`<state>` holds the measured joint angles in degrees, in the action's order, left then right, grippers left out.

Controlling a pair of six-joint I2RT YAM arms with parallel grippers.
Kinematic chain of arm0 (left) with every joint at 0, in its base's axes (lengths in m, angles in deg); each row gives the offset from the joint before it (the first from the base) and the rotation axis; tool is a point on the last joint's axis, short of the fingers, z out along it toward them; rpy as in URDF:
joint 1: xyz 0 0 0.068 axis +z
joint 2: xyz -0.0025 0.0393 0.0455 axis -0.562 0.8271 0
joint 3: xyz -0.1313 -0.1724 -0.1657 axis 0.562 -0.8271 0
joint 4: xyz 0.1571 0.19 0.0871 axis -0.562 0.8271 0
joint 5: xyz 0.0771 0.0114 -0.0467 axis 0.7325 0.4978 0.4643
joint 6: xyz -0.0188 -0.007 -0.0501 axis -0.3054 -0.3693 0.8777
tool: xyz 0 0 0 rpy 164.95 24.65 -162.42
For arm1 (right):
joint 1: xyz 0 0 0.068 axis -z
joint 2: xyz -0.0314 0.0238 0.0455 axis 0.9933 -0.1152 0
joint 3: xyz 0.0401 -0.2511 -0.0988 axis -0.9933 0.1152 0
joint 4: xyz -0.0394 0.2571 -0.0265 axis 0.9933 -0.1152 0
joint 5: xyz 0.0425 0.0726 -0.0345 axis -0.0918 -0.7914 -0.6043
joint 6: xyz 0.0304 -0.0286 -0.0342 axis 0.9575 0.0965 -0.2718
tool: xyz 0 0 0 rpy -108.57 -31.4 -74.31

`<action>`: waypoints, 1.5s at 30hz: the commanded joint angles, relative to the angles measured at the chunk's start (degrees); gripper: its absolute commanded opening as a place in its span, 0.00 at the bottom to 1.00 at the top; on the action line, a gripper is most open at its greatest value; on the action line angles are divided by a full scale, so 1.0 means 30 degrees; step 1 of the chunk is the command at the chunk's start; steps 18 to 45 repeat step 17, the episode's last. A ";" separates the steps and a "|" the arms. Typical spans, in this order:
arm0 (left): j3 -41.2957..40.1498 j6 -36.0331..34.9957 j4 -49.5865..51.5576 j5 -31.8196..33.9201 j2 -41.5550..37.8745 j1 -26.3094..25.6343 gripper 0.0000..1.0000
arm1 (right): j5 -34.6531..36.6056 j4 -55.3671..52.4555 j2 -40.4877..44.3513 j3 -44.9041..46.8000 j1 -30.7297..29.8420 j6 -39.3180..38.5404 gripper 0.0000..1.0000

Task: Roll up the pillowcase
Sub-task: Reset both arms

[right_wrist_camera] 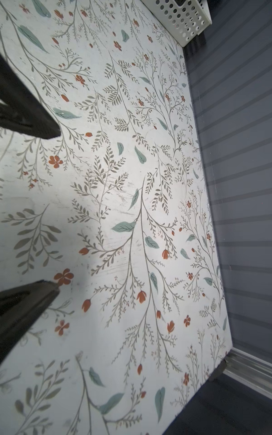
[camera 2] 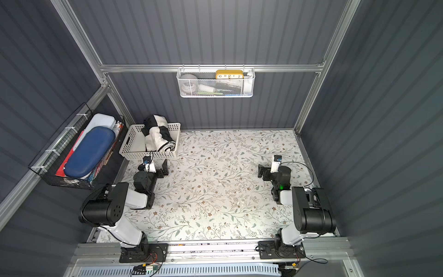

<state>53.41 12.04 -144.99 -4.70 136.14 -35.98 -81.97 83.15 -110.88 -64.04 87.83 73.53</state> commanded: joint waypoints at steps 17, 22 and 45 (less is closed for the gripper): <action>0.0224 -0.0046 -0.0248 -0.0217 -0.0015 0.0008 0.99 | 0.0343 0.1234 -0.0248 0.0082 -0.0106 -0.0165 0.99; 0.0224 -0.0046 -0.0248 -0.0217 -0.0015 0.0008 0.99 | 0.0343 0.1234 -0.0248 0.0082 -0.0106 -0.0165 0.99; 0.0224 -0.0046 -0.0248 -0.0217 -0.0015 0.0008 0.99 | 0.0343 0.1234 -0.0248 0.0082 -0.0106 -0.0165 0.99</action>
